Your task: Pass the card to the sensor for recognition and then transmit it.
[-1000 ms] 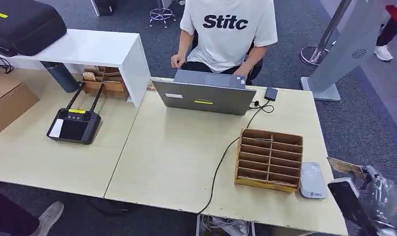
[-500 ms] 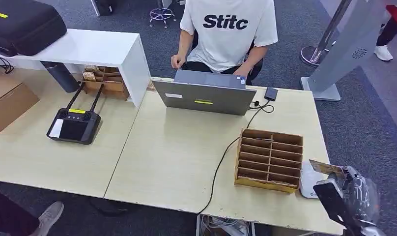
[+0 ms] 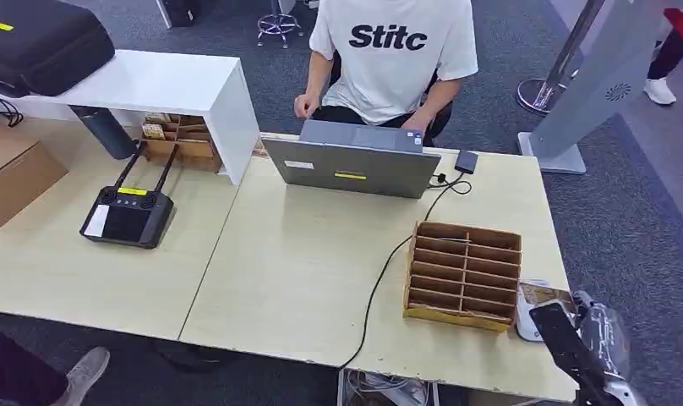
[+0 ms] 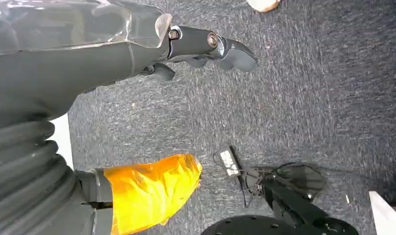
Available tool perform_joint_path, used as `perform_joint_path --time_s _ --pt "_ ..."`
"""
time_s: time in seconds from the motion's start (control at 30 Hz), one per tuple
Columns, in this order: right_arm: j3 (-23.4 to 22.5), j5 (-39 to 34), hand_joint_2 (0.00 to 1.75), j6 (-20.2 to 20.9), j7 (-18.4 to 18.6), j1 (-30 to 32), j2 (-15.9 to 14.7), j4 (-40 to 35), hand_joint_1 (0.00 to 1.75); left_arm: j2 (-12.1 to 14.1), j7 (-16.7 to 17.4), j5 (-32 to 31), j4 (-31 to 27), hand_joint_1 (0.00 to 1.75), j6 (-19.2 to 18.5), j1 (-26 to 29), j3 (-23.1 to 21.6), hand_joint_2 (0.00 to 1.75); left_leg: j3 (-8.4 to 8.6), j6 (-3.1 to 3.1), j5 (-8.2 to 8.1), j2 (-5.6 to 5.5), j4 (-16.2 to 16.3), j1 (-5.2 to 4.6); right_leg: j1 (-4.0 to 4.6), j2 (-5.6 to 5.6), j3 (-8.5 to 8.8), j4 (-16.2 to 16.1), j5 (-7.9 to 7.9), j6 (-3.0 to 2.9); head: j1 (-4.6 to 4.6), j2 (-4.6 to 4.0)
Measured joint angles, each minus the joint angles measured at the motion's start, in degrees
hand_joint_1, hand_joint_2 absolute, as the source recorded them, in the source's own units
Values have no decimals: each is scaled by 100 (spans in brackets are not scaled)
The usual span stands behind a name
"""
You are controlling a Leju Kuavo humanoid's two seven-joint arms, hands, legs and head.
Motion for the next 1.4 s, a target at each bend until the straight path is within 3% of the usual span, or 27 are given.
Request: perform_joint_path --time_s 0.57,1.23,1.4 --pt "-314 -24 175 131 72 -4 -22 695 175 0 -35 -105 0 0 -96 -36 103 175 -1 0 -1 0 0 0 0 0 -1 -1 -1 1 0 0" --pt "-437 -63 175 203 83 33 22 975 175 0 0 -98 0 0 -94 -32 125 175 3 0 -1 1 0 0 0 1 1 -1 -1 0 0 0" --pt "-433 -96 175 30 -162 75 55 890 175 0 7 -74 0 0 -90 -19 125 175 -1 0 0 0 0 0 -1 0 1 0 -1 0 0 0"
